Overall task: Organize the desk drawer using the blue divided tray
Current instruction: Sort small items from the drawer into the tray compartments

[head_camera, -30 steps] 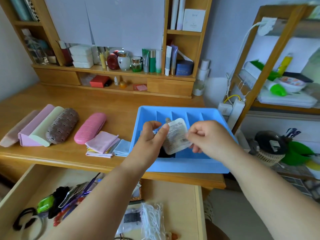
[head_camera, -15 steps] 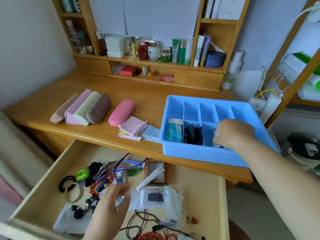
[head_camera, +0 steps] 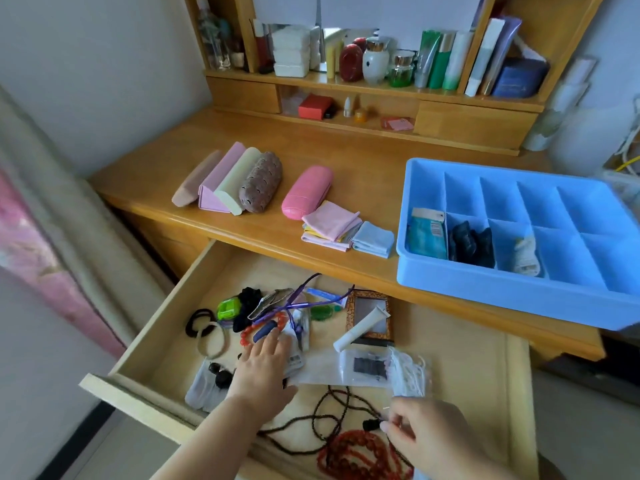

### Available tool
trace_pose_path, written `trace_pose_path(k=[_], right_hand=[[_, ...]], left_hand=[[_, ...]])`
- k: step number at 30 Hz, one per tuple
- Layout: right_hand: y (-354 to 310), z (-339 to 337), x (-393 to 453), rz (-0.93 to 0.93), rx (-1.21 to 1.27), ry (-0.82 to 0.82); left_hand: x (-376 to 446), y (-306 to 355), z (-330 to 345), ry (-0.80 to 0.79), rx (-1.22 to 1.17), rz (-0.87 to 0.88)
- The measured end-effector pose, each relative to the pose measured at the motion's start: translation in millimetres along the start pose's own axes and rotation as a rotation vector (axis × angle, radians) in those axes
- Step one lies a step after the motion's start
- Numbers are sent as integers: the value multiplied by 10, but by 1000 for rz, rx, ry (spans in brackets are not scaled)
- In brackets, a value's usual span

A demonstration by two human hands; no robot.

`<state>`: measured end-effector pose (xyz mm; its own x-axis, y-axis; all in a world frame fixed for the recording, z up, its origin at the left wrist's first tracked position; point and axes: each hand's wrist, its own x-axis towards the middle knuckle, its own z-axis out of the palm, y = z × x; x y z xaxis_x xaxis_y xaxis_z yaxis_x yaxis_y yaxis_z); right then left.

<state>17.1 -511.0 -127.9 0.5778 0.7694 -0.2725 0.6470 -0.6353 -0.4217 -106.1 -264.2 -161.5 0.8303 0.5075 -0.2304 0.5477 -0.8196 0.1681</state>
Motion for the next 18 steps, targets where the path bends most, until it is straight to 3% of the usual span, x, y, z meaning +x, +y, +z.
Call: trace_pose_path(k=[7, 10, 12, 15, 18], right_hand=[[-82, -39, 83, 75, 223, -50], [-221, -99, 202, 172, 526, -145], [-355, -114, 255, 298, 861, -268], [-534, -92, 288, 503, 1386, -466], [-551, -48, 292, 546, 1586, -413]], left_hand=[[135, 23, 4, 63, -79, -85], [-19, 78, -144, 133, -211, -91], [-196, 201, -250, 245, -342, -72], [-500, 569, -348, 356, -460, 90], [-723, 906, -305, 322, -524, 365]])
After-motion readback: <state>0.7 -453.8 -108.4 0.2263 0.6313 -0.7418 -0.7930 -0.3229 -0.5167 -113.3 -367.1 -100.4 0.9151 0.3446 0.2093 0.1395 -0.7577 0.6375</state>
